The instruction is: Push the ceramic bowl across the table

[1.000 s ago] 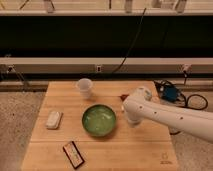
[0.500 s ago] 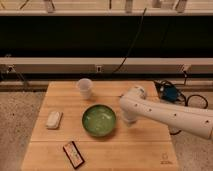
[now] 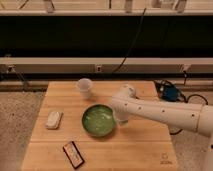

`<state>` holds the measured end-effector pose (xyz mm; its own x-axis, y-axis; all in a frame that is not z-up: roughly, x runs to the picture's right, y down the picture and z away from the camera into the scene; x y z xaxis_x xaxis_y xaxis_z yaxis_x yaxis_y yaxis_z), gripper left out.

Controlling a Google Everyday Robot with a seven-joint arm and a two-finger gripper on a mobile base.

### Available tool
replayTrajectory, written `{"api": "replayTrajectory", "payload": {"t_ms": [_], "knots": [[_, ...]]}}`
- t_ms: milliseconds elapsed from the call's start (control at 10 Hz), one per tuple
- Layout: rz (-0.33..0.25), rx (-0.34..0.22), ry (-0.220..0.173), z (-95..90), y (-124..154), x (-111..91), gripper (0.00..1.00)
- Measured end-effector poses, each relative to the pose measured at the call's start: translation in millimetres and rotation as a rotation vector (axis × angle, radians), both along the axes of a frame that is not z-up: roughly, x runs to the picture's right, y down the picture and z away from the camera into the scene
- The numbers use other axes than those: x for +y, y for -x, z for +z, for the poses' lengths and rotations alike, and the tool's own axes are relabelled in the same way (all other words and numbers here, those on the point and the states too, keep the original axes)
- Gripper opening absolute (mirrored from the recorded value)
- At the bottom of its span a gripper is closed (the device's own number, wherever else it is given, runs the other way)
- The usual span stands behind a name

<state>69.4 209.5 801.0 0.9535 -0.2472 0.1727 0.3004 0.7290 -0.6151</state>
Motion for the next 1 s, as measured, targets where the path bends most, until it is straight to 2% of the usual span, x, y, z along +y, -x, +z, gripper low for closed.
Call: {"api": "replayTrajectory", "payload": {"t_ms": [400, 600, 1000], "knots": [[-0.069, -0.026, 0.011, 3.6, 30.6, -5.1, 0.03], [-0.096, -0.051, 0.005, 11.8, 59.0, -15.6, 0.03], [-0.148, -0.072, 0.008, 15.2, 83.4, -23.0, 0.03]]}}
